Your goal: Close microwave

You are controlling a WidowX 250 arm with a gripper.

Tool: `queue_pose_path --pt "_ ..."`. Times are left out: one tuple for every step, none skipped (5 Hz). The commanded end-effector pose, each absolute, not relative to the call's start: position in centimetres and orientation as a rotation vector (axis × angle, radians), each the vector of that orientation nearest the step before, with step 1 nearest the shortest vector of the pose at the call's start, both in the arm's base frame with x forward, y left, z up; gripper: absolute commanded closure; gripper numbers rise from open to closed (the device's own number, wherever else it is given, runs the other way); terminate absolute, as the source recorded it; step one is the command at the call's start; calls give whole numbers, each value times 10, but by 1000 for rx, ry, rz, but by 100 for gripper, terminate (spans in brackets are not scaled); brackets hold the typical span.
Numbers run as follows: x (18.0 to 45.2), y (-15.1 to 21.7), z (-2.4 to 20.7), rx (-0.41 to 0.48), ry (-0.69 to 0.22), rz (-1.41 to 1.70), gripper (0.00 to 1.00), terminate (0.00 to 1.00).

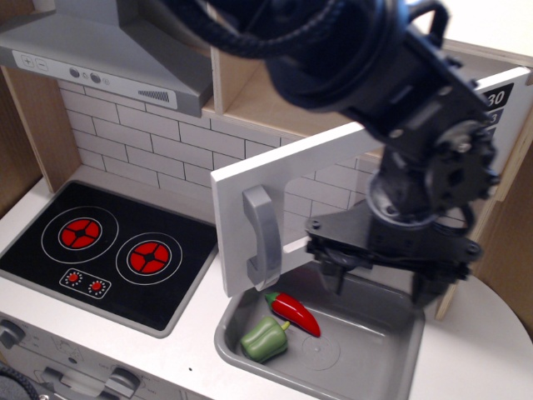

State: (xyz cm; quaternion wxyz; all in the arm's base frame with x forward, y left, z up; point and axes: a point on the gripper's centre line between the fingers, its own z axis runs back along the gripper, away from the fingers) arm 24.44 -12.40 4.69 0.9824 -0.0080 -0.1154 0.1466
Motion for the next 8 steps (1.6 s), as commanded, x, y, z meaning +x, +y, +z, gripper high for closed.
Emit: queue_pose_path --pt "269 -77 51 26 -327 359 0 0" --pt "284 -54 50 50 -364 356 0 0" --pt "299 -39 53 60 -381 292 0 0" --pt "318 -28 57 78 -388 249 0 0" --pt "337 -18 58 99 -377 241 0 0" --pt "352 -12 61 99 -387 251 0 0" --pt "362 -11 64 109 -400 228 0 0" --pt "376 -8 67 110 -435 230 0 0"
